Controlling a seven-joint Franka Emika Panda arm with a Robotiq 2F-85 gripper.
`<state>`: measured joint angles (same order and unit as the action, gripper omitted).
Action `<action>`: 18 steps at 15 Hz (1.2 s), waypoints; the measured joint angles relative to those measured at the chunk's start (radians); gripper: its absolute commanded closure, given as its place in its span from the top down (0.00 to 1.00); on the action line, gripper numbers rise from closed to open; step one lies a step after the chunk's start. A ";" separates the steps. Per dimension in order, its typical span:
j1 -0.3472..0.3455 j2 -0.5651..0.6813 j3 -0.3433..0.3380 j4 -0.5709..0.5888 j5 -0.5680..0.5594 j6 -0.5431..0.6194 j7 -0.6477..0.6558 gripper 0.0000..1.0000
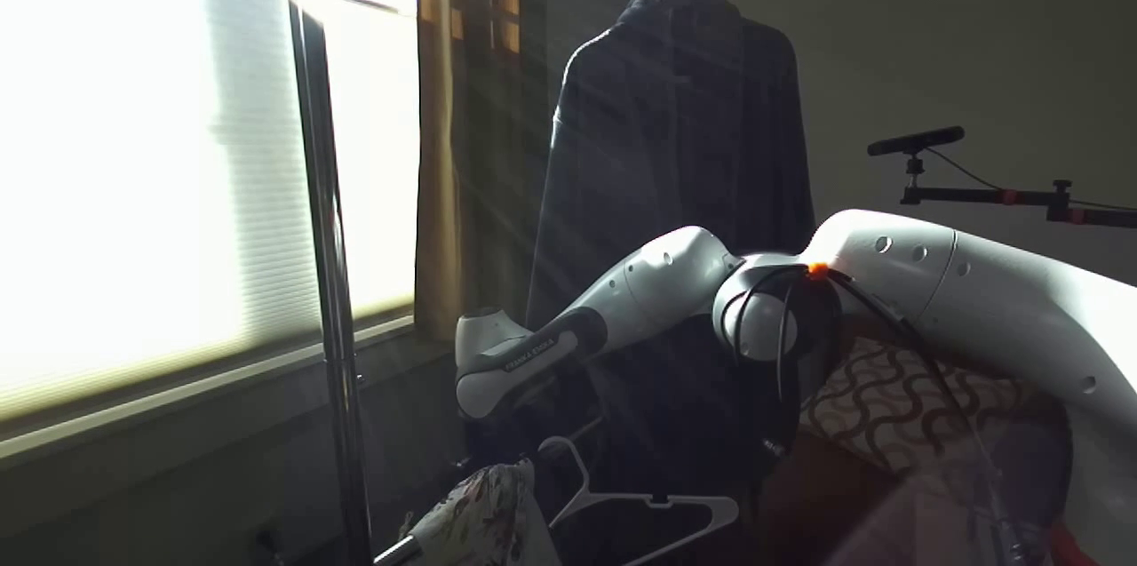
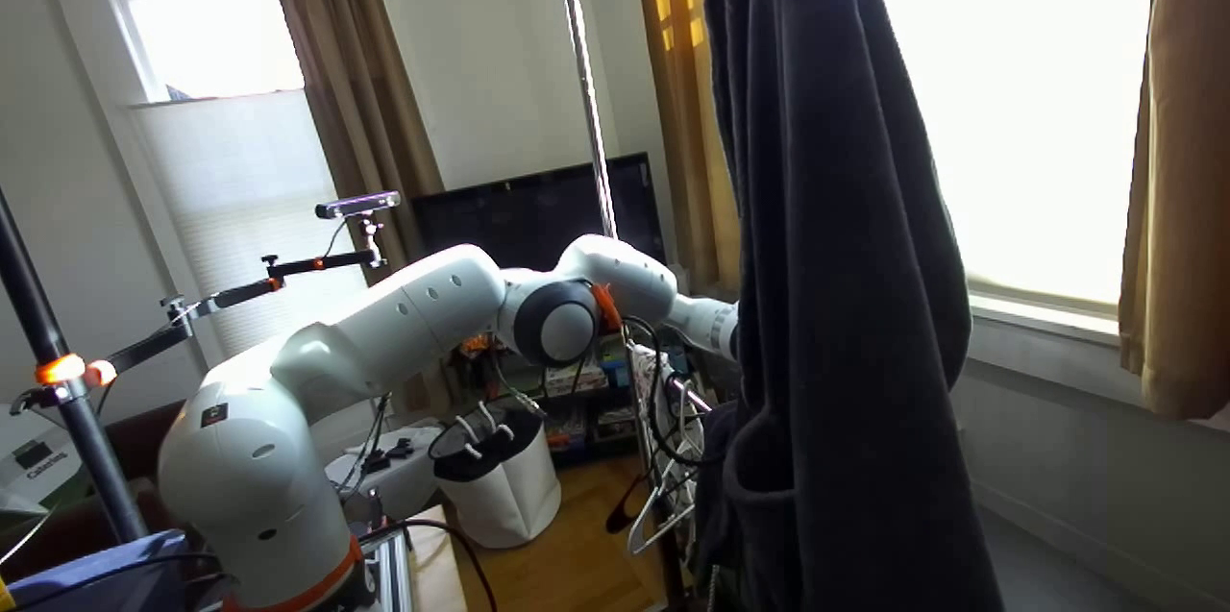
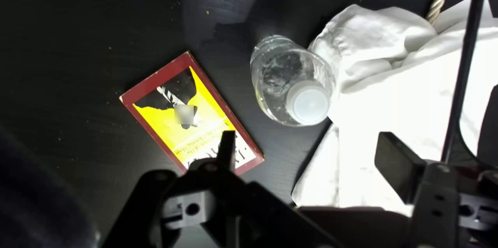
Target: Remove the water bottle from the hanged robe pocket and put it on the floor
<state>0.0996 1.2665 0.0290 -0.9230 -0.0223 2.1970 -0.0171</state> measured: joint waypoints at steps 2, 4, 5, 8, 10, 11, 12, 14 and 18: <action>0.001 -0.027 0.007 -0.001 0.000 0.000 -0.002 1.00; 0.002 -0.067 0.024 -0.009 0.001 -0.001 -0.011 1.00; 0.002 -0.095 0.039 -0.020 0.002 0.000 -0.025 1.00; 0.001 -0.200 0.115 -0.097 0.012 0.030 -0.135 1.00; 0.001 -0.274 0.158 -0.170 0.012 0.064 -0.214 1.00; 0.002 -0.309 0.171 -0.207 0.012 0.084 -0.250 1.00; 0.002 -0.342 0.179 -0.247 0.012 0.110 -0.284 1.00; 0.002 -0.400 0.187 -0.327 0.012 0.190 -0.324 1.00; -0.002 -0.492 0.187 -0.501 0.018 0.459 -0.301 1.00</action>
<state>0.0976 0.7742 0.2162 -1.4235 -0.0039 2.6561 -0.3184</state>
